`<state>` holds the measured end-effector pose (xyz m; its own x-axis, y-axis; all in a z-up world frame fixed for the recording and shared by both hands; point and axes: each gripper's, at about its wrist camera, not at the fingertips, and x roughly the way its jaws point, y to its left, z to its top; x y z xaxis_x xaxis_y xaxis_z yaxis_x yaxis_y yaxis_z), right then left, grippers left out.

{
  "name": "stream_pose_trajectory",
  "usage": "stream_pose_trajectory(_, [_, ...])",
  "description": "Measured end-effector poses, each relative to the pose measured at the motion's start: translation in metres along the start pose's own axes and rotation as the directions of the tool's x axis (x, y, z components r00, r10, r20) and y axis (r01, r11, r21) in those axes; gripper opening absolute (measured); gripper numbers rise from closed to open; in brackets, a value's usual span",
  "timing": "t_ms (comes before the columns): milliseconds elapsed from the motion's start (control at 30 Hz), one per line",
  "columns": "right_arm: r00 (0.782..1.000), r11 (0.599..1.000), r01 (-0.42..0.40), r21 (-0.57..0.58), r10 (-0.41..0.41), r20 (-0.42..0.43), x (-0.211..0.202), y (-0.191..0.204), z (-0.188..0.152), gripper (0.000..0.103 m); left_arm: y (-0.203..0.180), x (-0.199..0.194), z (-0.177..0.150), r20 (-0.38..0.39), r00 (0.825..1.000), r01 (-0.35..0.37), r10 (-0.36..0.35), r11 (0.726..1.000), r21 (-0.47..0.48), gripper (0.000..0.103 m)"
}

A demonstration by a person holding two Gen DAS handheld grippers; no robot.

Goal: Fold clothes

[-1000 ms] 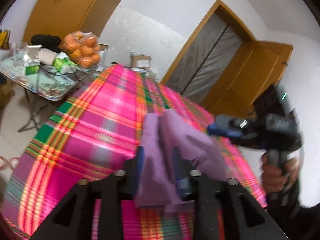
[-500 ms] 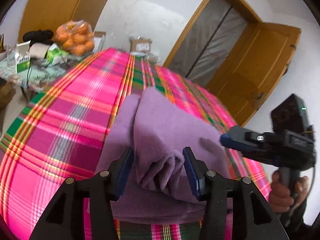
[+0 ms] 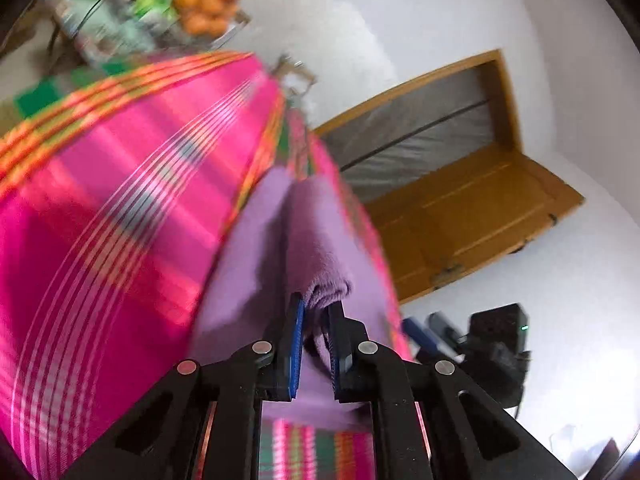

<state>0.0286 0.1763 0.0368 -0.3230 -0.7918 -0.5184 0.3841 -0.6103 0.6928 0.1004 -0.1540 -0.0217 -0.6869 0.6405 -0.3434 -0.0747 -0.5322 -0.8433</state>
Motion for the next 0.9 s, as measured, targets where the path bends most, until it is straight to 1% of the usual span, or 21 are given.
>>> stream_pose_trajectory(100, [1.0, 1.0, 0.004, 0.004, -0.004, -0.006, 0.003, -0.001, -0.001, 0.033, -0.006, -0.003, -0.005, 0.013, 0.999, -0.041, 0.04, 0.997, 0.061, 0.011])
stream_pose_trajectory(233, [1.0, 1.0, 0.021, -0.001, -0.021, -0.003, 0.004, -0.002, -0.002, 0.033, -0.021, -0.007, -0.007, 0.036, 0.993, -0.121, 0.116, 0.978, 0.17, 0.011])
stream_pose_trajectory(300, [0.999, 0.999, 0.041, -0.012, -0.041, 0.005, 0.003, -0.003, -0.003, 0.033, -0.033, -0.011, -0.005, 0.07, 0.985, -0.172, 0.16, 0.957, 0.233, 0.015])
stream_pose_trajectory(367, [0.996, 0.996, 0.083, -0.043, -0.082, 0.02, 0.0, -0.003, -0.005, 0.033, -0.044, -0.016, -0.003, 0.108, 0.978, -0.205, 0.181, 0.936, 0.288, 0.024])
stream_pose_trajectory(467, [0.986, 0.983, 0.161, -0.094, -0.156, 0.056, -0.002, 0.001, -0.008, 0.033, -0.06, -0.022, 0.002, 0.161, 0.968, -0.242, 0.195, 0.902, 0.358, 0.024])
stream_pose_trajectory(533, [0.975, 0.97, 0.212, -0.121, -0.201, 0.093, -0.002, 0.003, -0.009, 0.033, -0.068, -0.021, 0.008, 0.182, 0.965, -0.247, 0.188, 0.886, 0.392, 0.024])
stream_pose_trajectory(600, [0.962, 0.956, 0.256, -0.146, -0.238, 0.131, -0.004, 0.005, -0.01, 0.033, -0.07, -0.012, 0.012, 0.188, 0.963, -0.258, 0.194, 0.869, 0.423, 0.024])
stream_pose_trajectory(633, [0.959, 0.952, 0.268, -0.148, -0.249, 0.138, -0.004, 0.004, -0.01, 0.033, -0.068, -0.006, 0.012, 0.184, 0.959, -0.275, 0.215, 0.859, 0.431, 0.024])
stream_pose_trajectory(667, [0.955, 0.948, 0.281, -0.147, -0.261, 0.141, -0.004, 0.002, -0.01, 0.033, -0.063, 0.001, 0.012, 0.164, 0.955, -0.293, 0.246, 0.854, 0.429, 0.024])
stream_pose_trajectory(700, [0.951, 0.945, 0.294, -0.145, -0.273, 0.144, -0.003, 0.0, -0.009, 0.033, -0.056, 0.008, 0.011, 0.135, 0.952, -0.307, 0.276, 0.852, 0.425, 0.024])
stream_pose_trajectory(767, [0.945, 0.941, 0.311, -0.134, -0.292, 0.146, -0.003, -0.007, -0.008, 0.033, -0.04, 0.016, 0.007, 0.087, 0.943, -0.328, 0.321, 0.85, 0.413, 0.017])
stream_pose_trajectory(800, [0.943, 0.94, 0.316, -0.126, -0.298, 0.145, -0.003, -0.012, -0.008, 0.033, -0.033, 0.017, 0.005, 0.076, 0.942, -0.328, 0.326, 0.854, 0.403, 0.016])
stream_pose_trajectory(867, [0.943, 0.942, 0.317, -0.113, -0.3, 0.148, -0.003, -0.017, -0.006, 0.033, -0.025, 0.013, 0.005, 0.066, 0.951, -0.305, 0.303, 0.874, 0.379, 0.014])
stream_pose_trajectory(900, [0.942, 0.942, 0.317, -0.109, -0.3, 0.15, -0.003, -0.019, -0.004, 0.033, -0.023, 0.012, 0.005, 0.064, 0.953, -0.298, 0.296, 0.878, 0.374, 0.013])
